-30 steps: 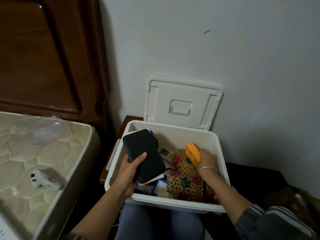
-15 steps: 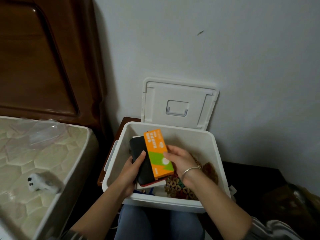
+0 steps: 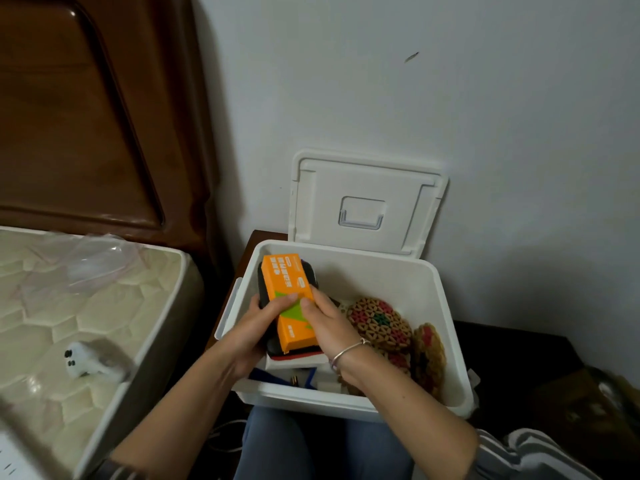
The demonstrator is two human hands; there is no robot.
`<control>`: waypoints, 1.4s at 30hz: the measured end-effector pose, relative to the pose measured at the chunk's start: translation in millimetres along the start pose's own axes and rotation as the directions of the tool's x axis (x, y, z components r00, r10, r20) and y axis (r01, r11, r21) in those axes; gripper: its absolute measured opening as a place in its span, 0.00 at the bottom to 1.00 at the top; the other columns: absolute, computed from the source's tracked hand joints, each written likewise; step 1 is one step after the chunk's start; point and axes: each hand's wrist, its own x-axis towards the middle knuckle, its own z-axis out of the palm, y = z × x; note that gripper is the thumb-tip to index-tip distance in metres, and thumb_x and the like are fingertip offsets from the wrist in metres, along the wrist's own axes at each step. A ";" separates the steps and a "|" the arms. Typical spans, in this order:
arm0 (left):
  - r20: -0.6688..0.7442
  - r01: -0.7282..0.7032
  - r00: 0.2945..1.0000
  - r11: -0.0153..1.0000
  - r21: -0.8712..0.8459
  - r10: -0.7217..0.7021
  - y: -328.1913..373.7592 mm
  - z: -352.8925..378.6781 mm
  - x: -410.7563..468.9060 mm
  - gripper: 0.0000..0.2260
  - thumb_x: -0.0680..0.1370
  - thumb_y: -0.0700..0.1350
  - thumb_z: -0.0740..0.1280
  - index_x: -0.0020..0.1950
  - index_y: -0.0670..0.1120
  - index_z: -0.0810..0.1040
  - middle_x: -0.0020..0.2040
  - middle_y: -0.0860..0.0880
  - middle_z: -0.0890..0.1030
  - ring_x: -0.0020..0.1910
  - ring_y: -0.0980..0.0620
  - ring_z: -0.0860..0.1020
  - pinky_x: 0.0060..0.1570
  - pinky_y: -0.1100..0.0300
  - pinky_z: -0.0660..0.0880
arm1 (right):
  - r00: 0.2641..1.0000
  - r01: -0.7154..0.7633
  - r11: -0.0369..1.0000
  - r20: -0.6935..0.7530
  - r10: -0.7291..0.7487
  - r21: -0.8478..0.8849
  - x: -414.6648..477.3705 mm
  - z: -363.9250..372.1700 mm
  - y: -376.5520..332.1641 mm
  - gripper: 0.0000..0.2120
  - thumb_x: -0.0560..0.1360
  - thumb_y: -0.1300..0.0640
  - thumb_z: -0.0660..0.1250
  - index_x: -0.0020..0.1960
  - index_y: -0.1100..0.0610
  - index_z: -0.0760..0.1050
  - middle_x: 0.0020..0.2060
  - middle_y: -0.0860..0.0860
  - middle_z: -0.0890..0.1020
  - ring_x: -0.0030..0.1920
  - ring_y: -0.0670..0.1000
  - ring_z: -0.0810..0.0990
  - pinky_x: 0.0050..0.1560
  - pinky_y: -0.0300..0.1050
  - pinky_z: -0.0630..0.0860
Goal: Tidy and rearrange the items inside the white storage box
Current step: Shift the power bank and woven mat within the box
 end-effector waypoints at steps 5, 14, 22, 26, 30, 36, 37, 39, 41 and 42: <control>-0.089 -0.016 0.996 0.985 -0.171 0.001 24.5 -35.3 -1.2 0.23 0.65 0.55 0.71 0.58 0.50 0.79 0.51 0.45 0.85 0.45 0.48 0.85 0.39 0.56 0.80 | 0.997 0.004 0.982 0.079 -0.020 0.188 21.0 -30.2 -2.5 0.19 0.79 0.42 0.57 0.69 0.42 0.67 0.65 0.42 0.73 0.66 0.44 0.72 0.64 0.43 0.70; -0.116 0.048 0.991 0.993 -0.110 -0.061 23.4 -86.5 -1.7 0.23 0.65 0.57 0.71 0.57 0.51 0.78 0.50 0.45 0.86 0.44 0.47 0.85 0.44 0.51 0.75 | 0.783 0.090 0.639 0.451 0.428 -0.764 77.1 7.2 76.3 0.30 0.73 0.52 0.70 0.72 0.54 0.64 0.68 0.53 0.72 0.65 0.53 0.73 0.64 0.45 0.71; -0.140 0.015 0.989 0.988 -0.151 -0.037 12.2 -90.2 -0.2 0.19 0.62 0.59 0.74 0.51 0.57 0.83 0.52 0.46 0.85 0.49 0.46 0.84 0.43 0.51 0.78 | 0.731 0.277 0.498 0.517 0.445 -0.822 82.9 46.8 109.6 0.20 0.74 0.51 0.69 0.61 0.61 0.74 0.57 0.60 0.78 0.53 0.60 0.78 0.47 0.47 0.73; -0.132 0.009 0.991 0.991 -0.137 -0.027 10.8 -86.6 0.2 0.10 0.65 0.60 0.71 0.44 0.61 0.85 0.52 0.48 0.85 0.49 0.47 0.84 0.44 0.51 0.77 | 0.773 0.330 0.491 0.530 0.349 -0.806 77.4 43.5 113.7 0.18 0.75 0.51 0.67 0.60 0.61 0.73 0.55 0.61 0.78 0.52 0.61 0.77 0.45 0.45 0.71; -0.153 0.001 0.988 0.986 -0.166 -0.027 8.0 -89.1 -0.3 0.13 0.64 0.62 0.72 0.45 0.59 0.85 0.52 0.47 0.85 0.49 0.47 0.84 0.43 0.51 0.78 | 0.791 0.313 0.577 0.543 0.281 -0.755 73.5 30.6 101.4 0.10 0.77 0.54 0.63 0.49 0.62 0.74 0.44 0.61 0.78 0.42 0.56 0.75 0.42 0.47 0.69; -0.159 -0.015 0.987 0.968 -0.250 -0.026 3.2 -95.3 -0.4 0.27 0.61 0.61 0.75 0.57 0.54 0.81 0.55 0.45 0.84 0.50 0.45 0.84 0.39 0.52 0.80 | 0.884 0.081 0.828 0.424 0.197 -0.555 61.5 -45.0 54.0 0.06 0.76 0.52 0.66 0.46 0.55 0.75 0.30 0.47 0.76 0.32 0.45 0.74 0.36 0.40 0.70; -0.154 -0.021 0.988 0.967 -0.255 -0.019 2.9 -95.5 0.2 0.27 0.62 0.61 0.75 0.58 0.53 0.80 0.55 0.45 0.84 0.50 0.45 0.84 0.40 0.52 0.80 | 0.899 0.003 0.874 0.384 0.210 -0.486 59.3 -62.5 46.8 0.04 0.76 0.53 0.66 0.48 0.54 0.76 0.31 0.45 0.79 0.32 0.43 0.77 0.36 0.38 0.73; -0.148 -0.039 0.989 0.966 -0.257 0.000 2.3 -95.9 1.3 0.25 0.64 0.61 0.73 0.58 0.53 0.80 0.55 0.45 0.84 0.49 0.45 0.84 0.42 0.50 0.78 | 0.942 -0.137 0.900 0.226 0.247 -0.413 59.3 -99.0 42.2 0.05 0.76 0.57 0.67 0.52 0.54 0.77 0.39 0.49 0.84 0.41 0.47 0.83 0.40 0.42 0.79; -0.143 -0.044 0.990 0.967 -0.250 0.008 1.3 -95.9 2.0 0.24 0.65 0.61 0.72 0.58 0.53 0.79 0.55 0.45 0.84 0.49 0.45 0.84 0.43 0.49 0.77 | 0.964 -0.218 0.833 0.021 0.266 -0.508 64.1 -131.5 44.2 0.09 0.75 0.58 0.66 0.54 0.61 0.77 0.46 0.60 0.83 0.48 0.58 0.83 0.46 0.52 0.80; -0.140 -0.045 0.990 0.968 -0.248 0.010 0.7 -96.0 2.3 0.24 0.66 0.61 0.71 0.59 0.53 0.79 0.55 0.45 0.84 0.49 0.45 0.84 0.43 0.49 0.77 | 0.961 -0.253 0.770 -0.063 0.269 -0.586 66.8 -143.8 47.5 0.11 0.75 0.57 0.66 0.54 0.63 0.77 0.47 0.62 0.83 0.48 0.60 0.82 0.46 0.53 0.79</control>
